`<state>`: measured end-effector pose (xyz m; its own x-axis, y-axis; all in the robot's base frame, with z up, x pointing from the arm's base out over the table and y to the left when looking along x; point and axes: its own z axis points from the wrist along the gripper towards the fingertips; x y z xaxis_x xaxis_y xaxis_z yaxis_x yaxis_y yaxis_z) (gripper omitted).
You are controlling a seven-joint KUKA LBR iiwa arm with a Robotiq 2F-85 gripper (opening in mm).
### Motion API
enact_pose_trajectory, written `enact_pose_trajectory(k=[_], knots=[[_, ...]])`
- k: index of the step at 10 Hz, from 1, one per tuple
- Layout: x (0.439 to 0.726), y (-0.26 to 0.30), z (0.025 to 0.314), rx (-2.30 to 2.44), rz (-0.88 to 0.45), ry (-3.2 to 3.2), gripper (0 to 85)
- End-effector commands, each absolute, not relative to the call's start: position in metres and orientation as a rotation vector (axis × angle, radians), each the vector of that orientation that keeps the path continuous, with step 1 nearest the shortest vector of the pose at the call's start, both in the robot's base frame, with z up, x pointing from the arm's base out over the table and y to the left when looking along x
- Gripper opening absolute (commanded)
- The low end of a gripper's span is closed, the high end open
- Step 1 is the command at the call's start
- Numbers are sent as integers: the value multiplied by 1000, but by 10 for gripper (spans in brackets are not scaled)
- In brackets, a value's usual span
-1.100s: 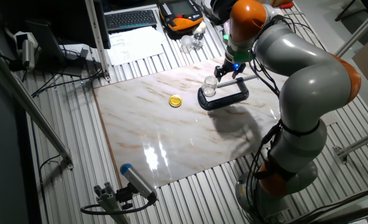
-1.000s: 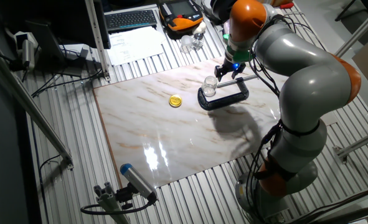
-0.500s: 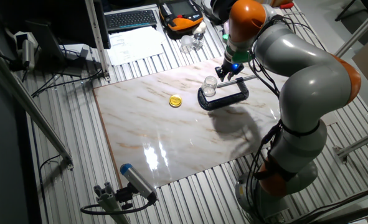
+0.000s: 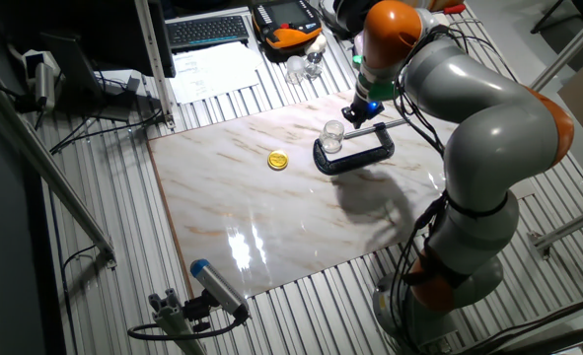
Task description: Screw the lid onto the jar
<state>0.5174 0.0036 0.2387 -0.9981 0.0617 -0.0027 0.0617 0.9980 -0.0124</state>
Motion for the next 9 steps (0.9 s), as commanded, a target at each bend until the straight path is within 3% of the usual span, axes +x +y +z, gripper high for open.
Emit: enact_pose_trajectory(k=[1,9], knots=[[518,4,239,88,-19,3133,0],[528,17,224,109,-6,3121,0]])
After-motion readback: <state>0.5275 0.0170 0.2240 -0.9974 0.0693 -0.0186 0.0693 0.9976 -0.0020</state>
